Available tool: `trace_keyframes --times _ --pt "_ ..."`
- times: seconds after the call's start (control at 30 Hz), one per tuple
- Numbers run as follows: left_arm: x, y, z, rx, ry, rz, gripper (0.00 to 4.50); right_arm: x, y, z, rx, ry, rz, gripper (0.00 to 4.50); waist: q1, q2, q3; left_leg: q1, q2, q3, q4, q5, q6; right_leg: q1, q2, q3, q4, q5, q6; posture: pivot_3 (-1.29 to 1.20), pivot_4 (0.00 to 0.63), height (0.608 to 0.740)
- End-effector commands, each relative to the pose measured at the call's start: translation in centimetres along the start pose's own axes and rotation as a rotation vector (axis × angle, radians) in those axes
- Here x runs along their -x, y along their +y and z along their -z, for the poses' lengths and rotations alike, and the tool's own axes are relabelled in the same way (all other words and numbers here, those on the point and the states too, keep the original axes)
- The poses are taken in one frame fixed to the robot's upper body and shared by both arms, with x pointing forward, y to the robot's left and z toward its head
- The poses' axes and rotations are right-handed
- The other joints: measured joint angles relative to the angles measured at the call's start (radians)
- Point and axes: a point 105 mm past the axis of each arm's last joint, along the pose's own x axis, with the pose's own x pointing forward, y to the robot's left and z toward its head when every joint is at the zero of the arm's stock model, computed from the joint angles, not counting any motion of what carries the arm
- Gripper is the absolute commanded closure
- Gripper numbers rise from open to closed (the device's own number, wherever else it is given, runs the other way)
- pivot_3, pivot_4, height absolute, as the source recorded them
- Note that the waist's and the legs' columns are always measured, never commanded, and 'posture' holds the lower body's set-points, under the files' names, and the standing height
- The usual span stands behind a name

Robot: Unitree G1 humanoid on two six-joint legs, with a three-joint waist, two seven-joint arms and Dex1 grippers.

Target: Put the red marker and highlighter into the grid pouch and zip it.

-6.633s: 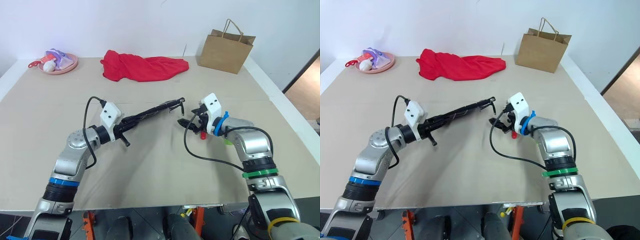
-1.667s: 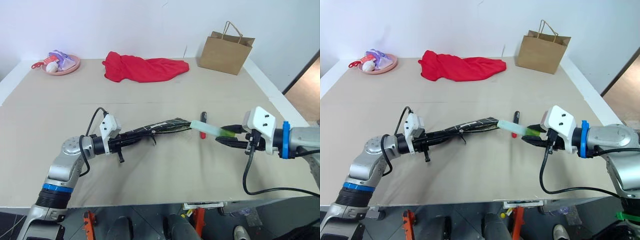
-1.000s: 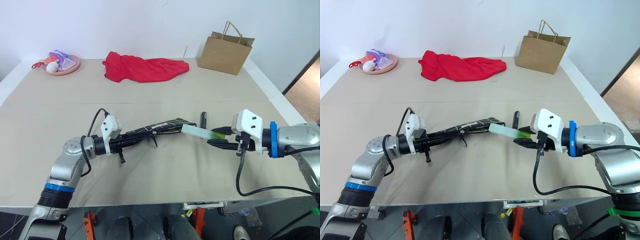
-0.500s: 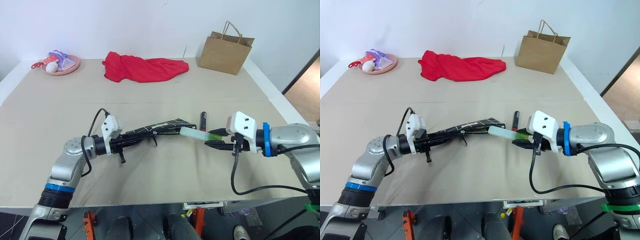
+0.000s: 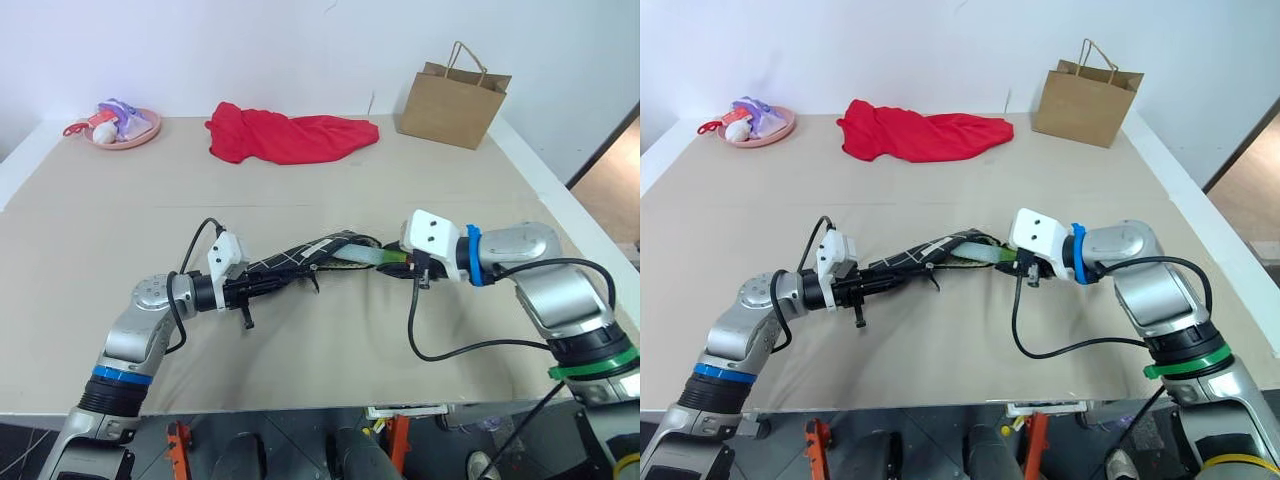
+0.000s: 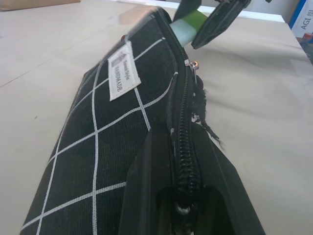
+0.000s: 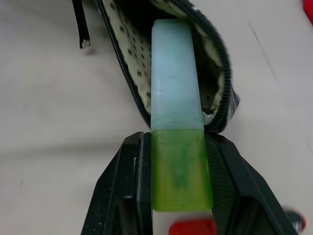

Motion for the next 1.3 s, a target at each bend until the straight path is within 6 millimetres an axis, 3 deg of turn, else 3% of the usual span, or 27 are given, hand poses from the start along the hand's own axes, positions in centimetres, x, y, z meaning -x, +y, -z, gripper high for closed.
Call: trace_keyframes --times 0.03,0.27,0.57,0.6,0.7,0.77,0.83,0.97,1.17,1.3 --pt "-0.4 -0.1 -1.6 -0.058 -0.039 0.027 4.5 -1.5 1.4 -2.9 0.096 -0.066 -0.066 3.4 -0.001 0.0 0.0 0.0 0.0 0.0 0.0 0.0 0.0 0.0 0.0 0.0 0.0 0.0 0.0 0.0 0.15 0.74" --pt "-0.6 -0.2 -1.6 -0.057 -0.041 0.033 4.5 -3.6 3.8 -4.4 0.153 -0.098 -0.161 3.4 0.0 0.0 0.0 0.0 0.0 0.0 0.001 0.0 0.0 0.0 0.0 -0.001 0.0 0.0 0.0 0.0 0.15 0.74" --pt "-0.3 -0.2 -1.4 -0.052 -0.04 0.026 4.5 -3.7 1.4 -3.7 0.148 -0.069 -0.06 3.4 -0.001 0.0 0.0 0.0 0.0 -0.001 0.001 0.0 0.0 0.0 0.0 -0.001 0.0 0.0 0.0 0.0 0.15 0.74" --pt "-0.3 -0.2 -1.4 -0.053 -0.04 0.025 4.5 -3.7 1.4 -3.8 0.144 -0.072 -0.061 2.4 -0.001 0.0 0.0 0.0 0.0 -0.001 0.001 0.0 0.0 0.0 0.0 -0.001 0.0 0.0 0.0 0.0 0.15 0.74" --pt "-0.3 -0.3 -1.4 -0.05 -0.044 0.024 4.5 -3.6 1.2 -3.7 0.134 -0.074 -0.043 1.4 0.0 0.0 0.0 0.0 0.0 -0.001 0.001 0.0 0.0 0.0 0.0 -0.001 0.001 0.001 -0.001 0.0 0.15 0.74" --pt "-0.3 -0.3 -1.4 -0.049 -0.046 0.024 4.5 -3.2 1.1 -3.5 0.127 -0.071 -0.04 0.42 0.0 0.0 0.0 0.0 0.0 -0.001 0.001 0.0 0.0 0.0 0.0 -0.001 0.001 0.001 -0.002 0.0 0.15 0.74" --pt "-0.3 -0.4 -1.4 -0.045 -0.047 0.024 4.5 -2.6 0.9 -3.3 0.117 -0.069 -0.035 0.42 0.0 0.0 0.0 0.0 0.0 0.0 0.001 0.0 0.0 0.0 0.0 -0.001 0.001 0.001 -0.002 0.0 0.15 0.74" --pt "-0.4 -0.5 -1.4 -0.04 -0.052 0.02 4.5 -0.1 -0.4 -3.0 0.067 -0.089 0.009 0.42 0.0 0.0 0.0 0.0 0.0 -0.001 0.001 0.0 0.0 0.0 0.0 -0.001 0.001 0.001 -0.002 0.0 0.15 0.74" --pt "-0.2 -0.6 -1.1 -0.029 -0.052 0.008 4.5 7.7 -1.3 -4.2 -0.217 -0.368 0.038 0.42 0.01 0.0 0.0 -0.001 0.0 -0.001 0.0 0.0 0.0 0.0 0.0 -0.001 0.0 0.001 -0.003 0.0 0.15 0.74" --pt "-0.1 -0.7 -1.0 -0.025 -0.049 0.003 4.5 9.6 -2.5 -1.7 -0.359 -0.331 0.162 0.42 0.01 0.0 0.0 0.0 0.0 -0.001 0.0 0.0 0.0 0.001 0.0 -0.001 0.0 0.002 -0.004 0.0 0.15 0.74"
